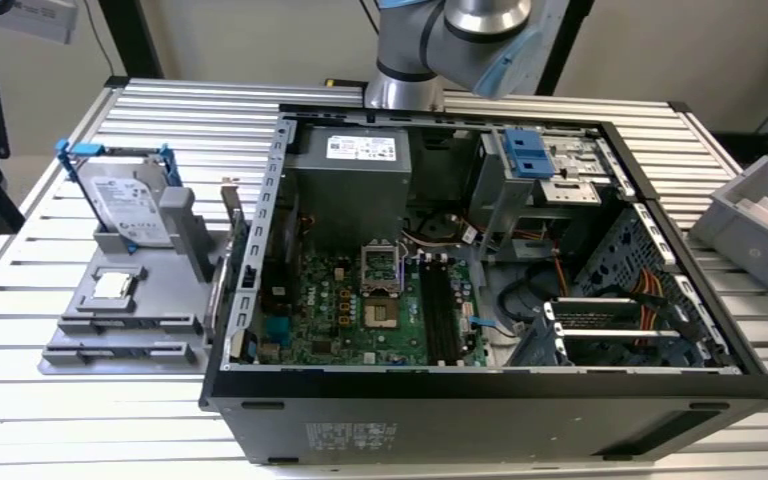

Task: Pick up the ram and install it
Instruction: 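Pick up the ram and move it above insertion slot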

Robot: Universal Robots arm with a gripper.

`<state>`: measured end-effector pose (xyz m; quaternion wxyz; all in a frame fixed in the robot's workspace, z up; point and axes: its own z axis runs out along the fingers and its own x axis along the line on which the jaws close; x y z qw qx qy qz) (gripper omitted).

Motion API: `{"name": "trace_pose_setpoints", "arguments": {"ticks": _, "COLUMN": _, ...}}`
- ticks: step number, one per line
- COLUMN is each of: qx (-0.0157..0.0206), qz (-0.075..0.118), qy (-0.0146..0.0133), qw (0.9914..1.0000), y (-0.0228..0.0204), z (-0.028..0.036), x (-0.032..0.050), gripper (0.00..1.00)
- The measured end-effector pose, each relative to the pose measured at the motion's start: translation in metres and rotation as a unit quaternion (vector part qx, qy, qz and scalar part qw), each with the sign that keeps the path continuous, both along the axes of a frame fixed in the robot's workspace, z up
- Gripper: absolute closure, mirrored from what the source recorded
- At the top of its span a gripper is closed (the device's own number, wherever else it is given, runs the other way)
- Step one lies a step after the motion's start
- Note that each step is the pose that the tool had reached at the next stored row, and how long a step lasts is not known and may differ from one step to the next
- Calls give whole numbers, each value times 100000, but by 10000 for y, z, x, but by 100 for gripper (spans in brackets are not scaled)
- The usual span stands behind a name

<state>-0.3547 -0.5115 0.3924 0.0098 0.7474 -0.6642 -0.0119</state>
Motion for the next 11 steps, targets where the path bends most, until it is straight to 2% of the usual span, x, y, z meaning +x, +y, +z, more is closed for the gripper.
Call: {"name": "trace_pose_setpoints", "arguments": {"ticks": 11, "qx": 2, "qz": 757, "qy": -5, "qw": 99997, "y": 0, "z": -1, "x": 0, "gripper": 100}}
